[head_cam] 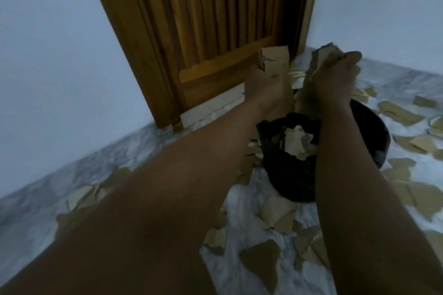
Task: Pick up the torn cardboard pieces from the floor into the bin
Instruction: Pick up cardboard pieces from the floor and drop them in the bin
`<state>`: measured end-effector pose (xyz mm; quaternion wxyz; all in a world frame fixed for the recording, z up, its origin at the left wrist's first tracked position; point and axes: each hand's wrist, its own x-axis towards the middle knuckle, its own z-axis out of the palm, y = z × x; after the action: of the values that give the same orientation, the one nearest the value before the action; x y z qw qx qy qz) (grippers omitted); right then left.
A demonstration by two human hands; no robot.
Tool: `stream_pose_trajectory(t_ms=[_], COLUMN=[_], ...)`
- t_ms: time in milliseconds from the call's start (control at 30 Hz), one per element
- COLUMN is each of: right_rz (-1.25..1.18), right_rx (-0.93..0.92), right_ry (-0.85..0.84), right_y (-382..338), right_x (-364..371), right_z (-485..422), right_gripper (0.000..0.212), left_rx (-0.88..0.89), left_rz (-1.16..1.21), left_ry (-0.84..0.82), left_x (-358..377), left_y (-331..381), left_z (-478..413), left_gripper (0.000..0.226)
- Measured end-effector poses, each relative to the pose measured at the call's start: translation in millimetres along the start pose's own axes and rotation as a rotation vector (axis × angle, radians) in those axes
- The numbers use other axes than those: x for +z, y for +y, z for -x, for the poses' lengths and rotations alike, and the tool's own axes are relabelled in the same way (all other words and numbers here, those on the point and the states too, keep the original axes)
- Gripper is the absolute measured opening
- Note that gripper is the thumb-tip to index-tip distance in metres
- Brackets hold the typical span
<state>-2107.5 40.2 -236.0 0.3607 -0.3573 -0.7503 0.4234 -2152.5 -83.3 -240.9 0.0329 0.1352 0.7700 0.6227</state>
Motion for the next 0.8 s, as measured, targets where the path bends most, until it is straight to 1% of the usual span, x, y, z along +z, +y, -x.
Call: stream_pose_trajectory(t_ms=[33, 100, 200, 233, 300, 367, 433, 467, 533, 600, 667, 733, 800], right_rz=[0.021, 0.053, 0.152, 0.180, 0.175, 0.168, 0.179, 0.211, 0.321, 0.432, 0.539, 0.673, 0.789], right_rx=[0.004, -0.007, 0.020, 0.020, 0.022, -0.012, -0.052, -0.084, -0.172, -0.209, -0.203, -0.204, -0.255], right_ry=[-0.018, -0.090, -0.201, -0.235, -0.206, -0.164, -0.189, -0.231, -0.369, -0.465, -0.541, -0.584, -0.610], right_y=[3.5, 10.7, 31.0, 38.4, 48.9, 51.1, 53.0, 56.5, 58.1, 60.1, 63.3, 67.5, 70.1], right_x=[0.7, -3.2, -9.0, -10.8, -14.3, -18.2, -19.2, -19.8, -13.2, -12.6, -18.6, -29.9, -39.6], right_z=[-4.9, -14.9, -27.8, -29.0, -31.6, -33.1, -34.1, -33.1, -28.2, -15.5, -4.2, 13.8, 33.0], right_gripper=[0.040, 0.038, 0.031, 0.033, 0.046, 0.050, 0.044, 0.041, 0.033, 0.015, 0.016, 0.010, 0.005], left_rx=[-0.015, -0.053, -0.011, 0.025, 0.120, 0.199, 0.271, 0.302, 0.336, 0.355, 0.335, 0.292, 0.264], left_rz=[-0.005, -0.097, -0.283, -0.333, -0.449, -0.569, -0.743, -0.820, -0.953, -1.066, -1.096, -1.043, -0.963], left_ry=[-0.022, -0.034, -0.097, -0.123, -0.164, -0.203, -0.257, -0.300, -0.356, -0.369, -0.377, -0.385, -0.382], left_x=[6.8, 19.1, 32.7, 33.7, 35.8, 39.2, 42.8, 46.3, 44.4, 39.3, 32.6, 28.2, 23.0], left_y=[-2.5, -17.5, -43.3, -51.1, -58.9, -62.5, -62.7, -63.7, -64.8, -65.1, -64.0, -63.0, -65.2], left_z=[-4.3, -7.9, -12.1, -14.5, -23.0, -28.9, -34.4, -36.2, -38.5, -34.7, -30.9, -24.5, -18.8], left_gripper=[0.015, 0.032, 0.048, 0.057, 0.068, 0.067, 0.064, 0.064, 0.065, 0.069, 0.073, 0.075, 0.073])
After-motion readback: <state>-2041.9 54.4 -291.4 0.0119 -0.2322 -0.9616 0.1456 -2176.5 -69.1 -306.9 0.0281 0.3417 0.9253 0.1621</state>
